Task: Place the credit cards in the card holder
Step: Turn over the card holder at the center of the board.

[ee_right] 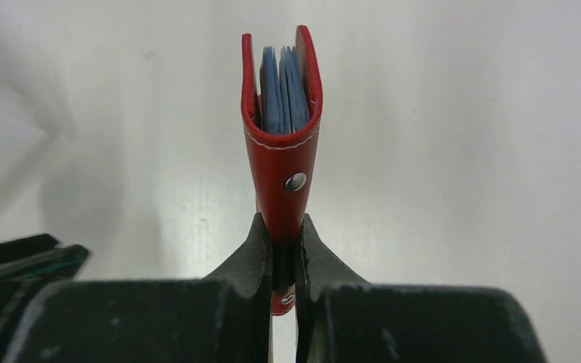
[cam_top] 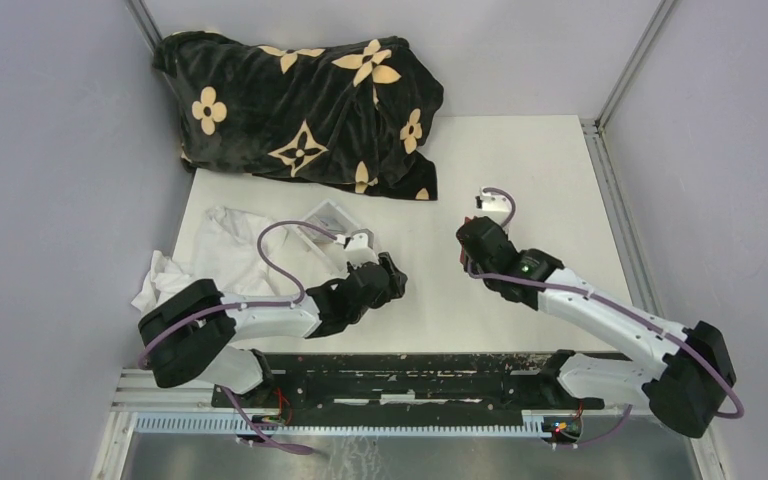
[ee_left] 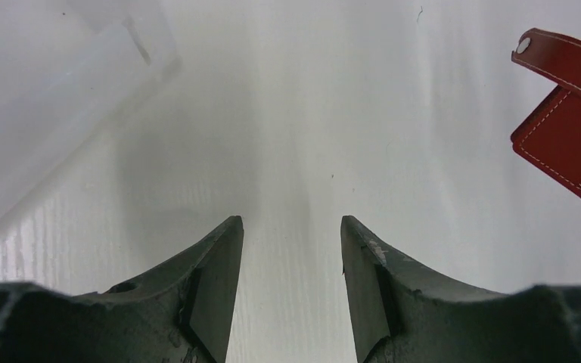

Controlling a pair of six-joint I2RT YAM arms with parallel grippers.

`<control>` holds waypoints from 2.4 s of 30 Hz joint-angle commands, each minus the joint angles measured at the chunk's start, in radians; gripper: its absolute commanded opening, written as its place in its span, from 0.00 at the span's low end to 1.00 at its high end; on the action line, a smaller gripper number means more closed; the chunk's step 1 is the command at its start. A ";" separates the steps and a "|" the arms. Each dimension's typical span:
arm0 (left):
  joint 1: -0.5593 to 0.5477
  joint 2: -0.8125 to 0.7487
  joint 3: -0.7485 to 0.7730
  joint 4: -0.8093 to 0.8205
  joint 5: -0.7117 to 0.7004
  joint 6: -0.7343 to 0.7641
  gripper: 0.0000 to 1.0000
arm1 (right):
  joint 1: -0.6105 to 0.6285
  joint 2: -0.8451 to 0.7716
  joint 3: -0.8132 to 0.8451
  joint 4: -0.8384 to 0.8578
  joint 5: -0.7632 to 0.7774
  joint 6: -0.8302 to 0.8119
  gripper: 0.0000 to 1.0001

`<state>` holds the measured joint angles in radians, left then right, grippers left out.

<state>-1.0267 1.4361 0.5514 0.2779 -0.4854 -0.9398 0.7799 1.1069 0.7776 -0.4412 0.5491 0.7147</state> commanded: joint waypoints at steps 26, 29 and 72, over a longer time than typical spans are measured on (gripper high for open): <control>0.004 -0.180 -0.192 -0.063 -0.112 -0.059 0.57 | 0.470 0.665 0.491 -0.352 0.178 -0.035 0.38; 0.005 -0.185 -0.200 -0.064 -0.117 -0.070 0.57 | 0.473 0.647 0.497 -0.319 0.132 -0.041 0.40; -0.039 0.080 -0.017 0.119 0.025 -0.050 0.55 | -0.063 0.192 0.003 0.006 -0.316 -0.177 0.39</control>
<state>-1.0626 1.5120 0.4984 0.3630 -0.4599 -1.0027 0.7574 1.3300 0.8082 -0.4728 0.2867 0.5678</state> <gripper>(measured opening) 0.547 0.386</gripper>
